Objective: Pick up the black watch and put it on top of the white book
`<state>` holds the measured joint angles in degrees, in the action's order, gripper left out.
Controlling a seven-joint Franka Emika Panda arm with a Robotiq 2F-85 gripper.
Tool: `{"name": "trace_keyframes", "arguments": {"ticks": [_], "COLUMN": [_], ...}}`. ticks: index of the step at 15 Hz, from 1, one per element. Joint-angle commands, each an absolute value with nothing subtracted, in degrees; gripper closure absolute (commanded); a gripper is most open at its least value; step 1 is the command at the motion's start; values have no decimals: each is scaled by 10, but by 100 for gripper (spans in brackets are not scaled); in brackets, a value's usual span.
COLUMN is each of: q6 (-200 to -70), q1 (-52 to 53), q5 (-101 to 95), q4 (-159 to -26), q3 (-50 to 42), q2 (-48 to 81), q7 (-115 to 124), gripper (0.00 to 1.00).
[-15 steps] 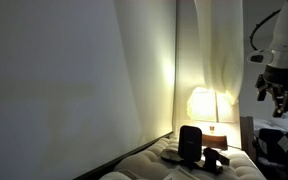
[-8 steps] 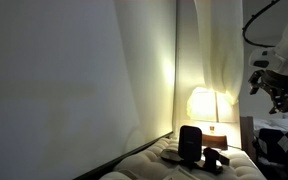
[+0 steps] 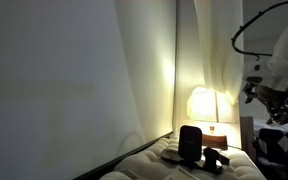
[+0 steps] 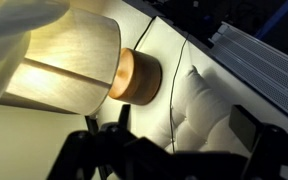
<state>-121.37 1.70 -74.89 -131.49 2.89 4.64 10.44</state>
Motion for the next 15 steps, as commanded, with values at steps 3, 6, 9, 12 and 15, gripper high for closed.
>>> {"name": "trace_keyframes", "arguments": {"ticks": [3, 6, 9, 12, 15], "q6": [-1290, -1326, -1359, -1358, -1363], "q1": [-18, -30, -36, -25, -24], "q5": [-619, -552, -484, -468, -453], "q4": [-1215, -1183, -1161, -1169, -1160], "q3": [-2, -15, -25, -37, -39], "q2": [117, 147, 171, 169, 180], "q7": [103, 127, 138, 120, 120], "gripper": [0, 0, 0, 0, 0]}}
